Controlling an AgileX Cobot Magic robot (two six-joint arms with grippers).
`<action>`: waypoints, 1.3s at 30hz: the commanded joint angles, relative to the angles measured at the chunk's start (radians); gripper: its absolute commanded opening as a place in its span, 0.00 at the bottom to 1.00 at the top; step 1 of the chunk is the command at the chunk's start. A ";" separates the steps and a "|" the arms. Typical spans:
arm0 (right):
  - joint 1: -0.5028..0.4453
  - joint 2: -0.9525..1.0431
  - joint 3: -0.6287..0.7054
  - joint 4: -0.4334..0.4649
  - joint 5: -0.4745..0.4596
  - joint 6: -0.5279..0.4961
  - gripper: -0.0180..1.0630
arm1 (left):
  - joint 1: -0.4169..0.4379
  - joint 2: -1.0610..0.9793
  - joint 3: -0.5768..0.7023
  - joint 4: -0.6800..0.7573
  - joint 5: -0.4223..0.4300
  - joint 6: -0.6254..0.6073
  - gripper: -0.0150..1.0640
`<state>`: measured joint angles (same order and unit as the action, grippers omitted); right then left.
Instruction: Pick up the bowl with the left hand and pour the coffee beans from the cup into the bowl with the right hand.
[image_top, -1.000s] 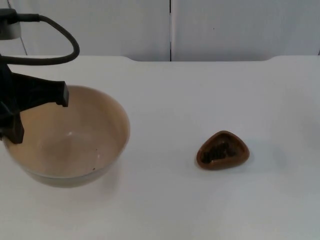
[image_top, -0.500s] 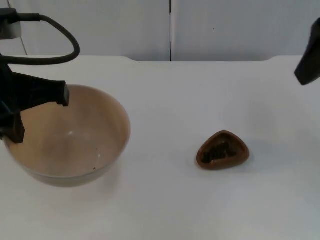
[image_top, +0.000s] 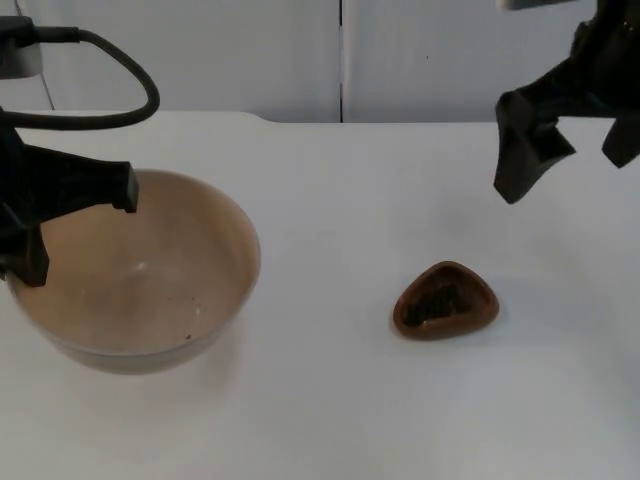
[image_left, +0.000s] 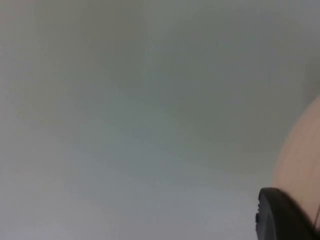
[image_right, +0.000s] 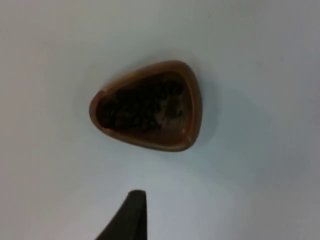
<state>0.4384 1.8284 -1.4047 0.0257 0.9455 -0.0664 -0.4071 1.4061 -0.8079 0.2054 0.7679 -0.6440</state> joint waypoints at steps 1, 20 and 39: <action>0.016 0.032 -0.026 -0.026 0.012 0.012 0.99 | -0.006 -0.010 -0.003 0.012 -0.006 0.000 0.01; 0.073 0.241 -0.136 -0.113 -0.050 0.066 0.99 | -0.006 -0.010 -0.003 0.012 -0.011 0.000 0.01; 0.072 0.383 -0.138 -0.151 -0.183 0.132 0.91 | -0.006 -0.010 -0.003 0.006 -0.014 0.000 0.01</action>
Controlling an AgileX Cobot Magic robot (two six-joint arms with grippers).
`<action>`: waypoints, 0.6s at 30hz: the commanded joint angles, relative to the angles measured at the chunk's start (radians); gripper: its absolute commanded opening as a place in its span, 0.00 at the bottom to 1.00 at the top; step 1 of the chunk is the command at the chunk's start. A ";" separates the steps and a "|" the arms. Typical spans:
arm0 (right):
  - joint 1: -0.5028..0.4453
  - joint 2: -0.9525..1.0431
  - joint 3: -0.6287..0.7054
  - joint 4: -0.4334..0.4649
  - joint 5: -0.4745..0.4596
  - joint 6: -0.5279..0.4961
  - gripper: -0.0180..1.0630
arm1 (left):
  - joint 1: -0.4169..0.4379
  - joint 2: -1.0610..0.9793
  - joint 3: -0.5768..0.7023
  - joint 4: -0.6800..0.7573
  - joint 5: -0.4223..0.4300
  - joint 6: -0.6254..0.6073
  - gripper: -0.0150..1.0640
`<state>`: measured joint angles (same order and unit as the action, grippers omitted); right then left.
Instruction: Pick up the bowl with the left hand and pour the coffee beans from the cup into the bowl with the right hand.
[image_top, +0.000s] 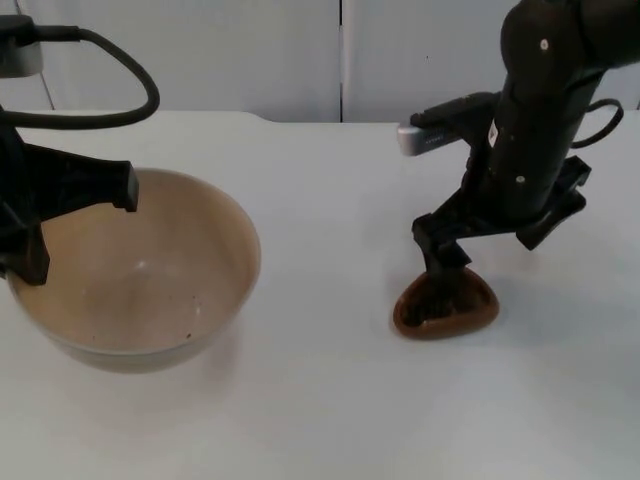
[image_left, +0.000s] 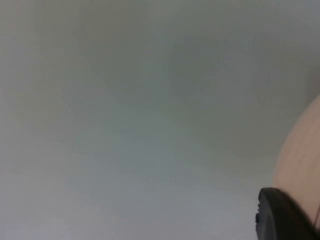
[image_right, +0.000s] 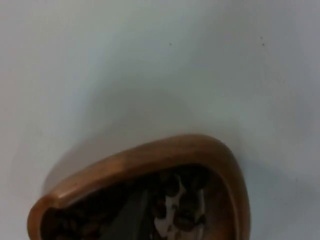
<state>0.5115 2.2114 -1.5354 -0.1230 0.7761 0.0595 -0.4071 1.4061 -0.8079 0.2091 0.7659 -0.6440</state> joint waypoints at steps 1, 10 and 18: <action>-0.001 0.006 -0.007 -0.002 -0.017 0.006 0.90 | -0.006 -0.010 -0.003 0.002 -0.012 0.000 0.01; -0.001 0.056 -0.007 -0.002 -0.019 0.010 0.83 | -0.006 -0.010 -0.003 0.002 -0.012 0.000 0.01; -0.001 0.063 -0.007 -0.002 -0.026 0.008 0.57 | -0.006 -0.010 -0.003 0.002 -0.012 0.000 0.01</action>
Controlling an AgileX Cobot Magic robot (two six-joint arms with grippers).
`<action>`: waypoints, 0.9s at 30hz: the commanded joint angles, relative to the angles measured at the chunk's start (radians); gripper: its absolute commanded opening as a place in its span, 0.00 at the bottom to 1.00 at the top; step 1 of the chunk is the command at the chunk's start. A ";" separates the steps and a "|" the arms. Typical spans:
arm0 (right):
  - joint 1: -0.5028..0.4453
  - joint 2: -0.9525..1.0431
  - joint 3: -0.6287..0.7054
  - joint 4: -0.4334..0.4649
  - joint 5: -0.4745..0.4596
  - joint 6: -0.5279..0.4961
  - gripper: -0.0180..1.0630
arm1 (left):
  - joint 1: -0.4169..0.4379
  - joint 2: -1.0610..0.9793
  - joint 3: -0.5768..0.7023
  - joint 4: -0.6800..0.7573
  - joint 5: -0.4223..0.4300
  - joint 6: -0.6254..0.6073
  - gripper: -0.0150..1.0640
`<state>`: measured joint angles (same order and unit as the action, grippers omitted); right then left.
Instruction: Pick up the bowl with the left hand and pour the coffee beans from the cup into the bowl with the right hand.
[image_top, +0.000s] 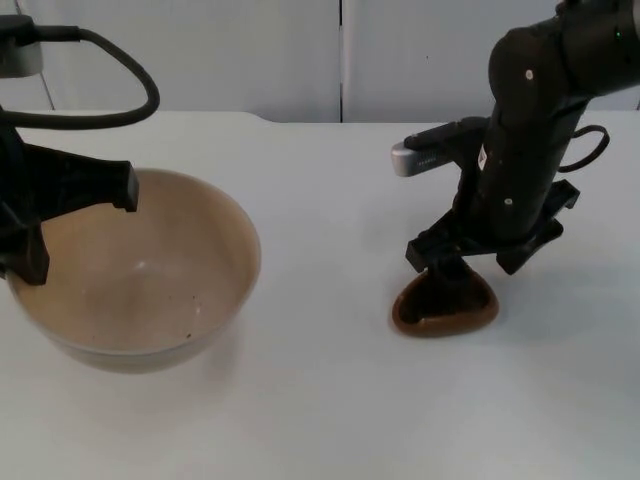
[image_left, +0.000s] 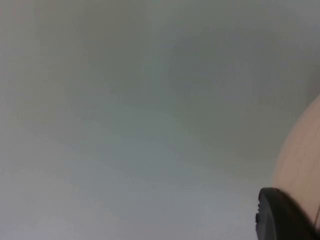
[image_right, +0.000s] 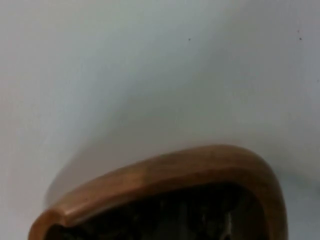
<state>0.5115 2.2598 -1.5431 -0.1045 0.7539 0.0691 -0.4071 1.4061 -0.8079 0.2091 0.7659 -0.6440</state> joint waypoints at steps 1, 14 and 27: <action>-0.001 0.015 0.000 -0.021 -0.005 -0.002 0.54 | -0.006 -0.010 -0.003 0.002 -0.012 0.000 0.01; -0.001 0.015 0.000 -0.018 -0.001 -0.007 0.14 | -0.006 -0.010 -0.003 -0.001 -0.012 0.000 0.01; -0.001 0.010 0.000 -0.018 0.021 -0.007 0.02 | -0.006 -0.010 -0.003 -0.002 -0.013 0.000 0.01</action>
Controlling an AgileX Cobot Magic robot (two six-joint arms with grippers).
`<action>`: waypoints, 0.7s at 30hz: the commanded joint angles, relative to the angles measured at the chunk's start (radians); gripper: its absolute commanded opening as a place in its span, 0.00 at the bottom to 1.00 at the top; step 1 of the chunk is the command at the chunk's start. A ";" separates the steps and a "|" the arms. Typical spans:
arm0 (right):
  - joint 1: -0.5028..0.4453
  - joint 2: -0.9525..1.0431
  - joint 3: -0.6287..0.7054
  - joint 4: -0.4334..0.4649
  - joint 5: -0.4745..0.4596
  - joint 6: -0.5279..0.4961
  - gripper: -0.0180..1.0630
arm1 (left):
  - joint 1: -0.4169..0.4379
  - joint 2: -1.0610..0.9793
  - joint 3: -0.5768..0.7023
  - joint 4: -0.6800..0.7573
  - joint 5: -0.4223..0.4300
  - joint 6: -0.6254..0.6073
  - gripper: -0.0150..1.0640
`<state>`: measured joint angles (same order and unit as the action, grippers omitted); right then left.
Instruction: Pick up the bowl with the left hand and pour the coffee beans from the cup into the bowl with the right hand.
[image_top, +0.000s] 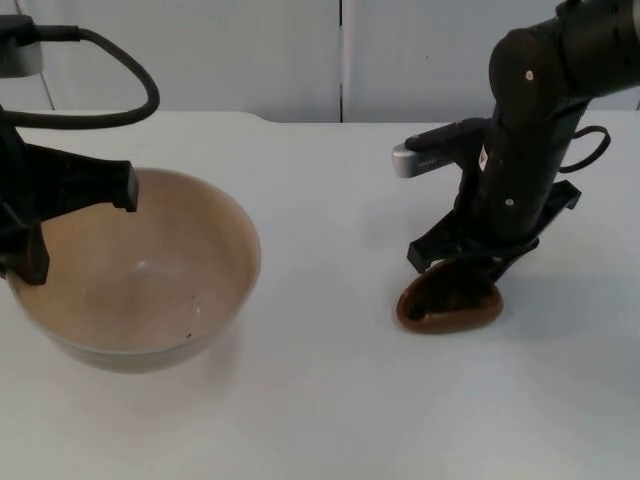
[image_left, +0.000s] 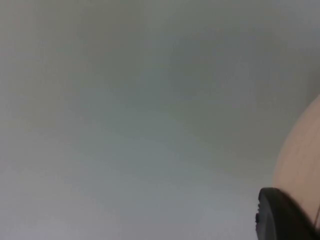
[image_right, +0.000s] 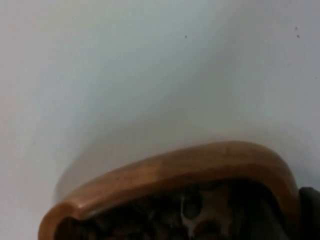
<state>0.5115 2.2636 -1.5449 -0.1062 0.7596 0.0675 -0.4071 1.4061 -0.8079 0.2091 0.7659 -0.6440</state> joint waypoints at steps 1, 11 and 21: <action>-0.001 -0.002 0.002 -0.016 0.018 -0.005 0.02 | -0.006 -0.010 -0.003 -0.002 -0.013 0.000 0.01; -0.001 -0.089 0.002 -0.012 0.040 0.000 0.02 | -0.006 -0.010 -0.003 -0.006 -0.014 0.000 0.01; -0.001 -0.133 0.001 0.006 0.083 -0.005 0.02 | -0.006 -0.010 -0.003 -0.008 -0.014 0.000 0.01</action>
<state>0.5115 2.1462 -1.5449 -0.1037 0.8296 0.0675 -0.4071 1.4061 -0.8079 0.2071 0.7659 -0.6440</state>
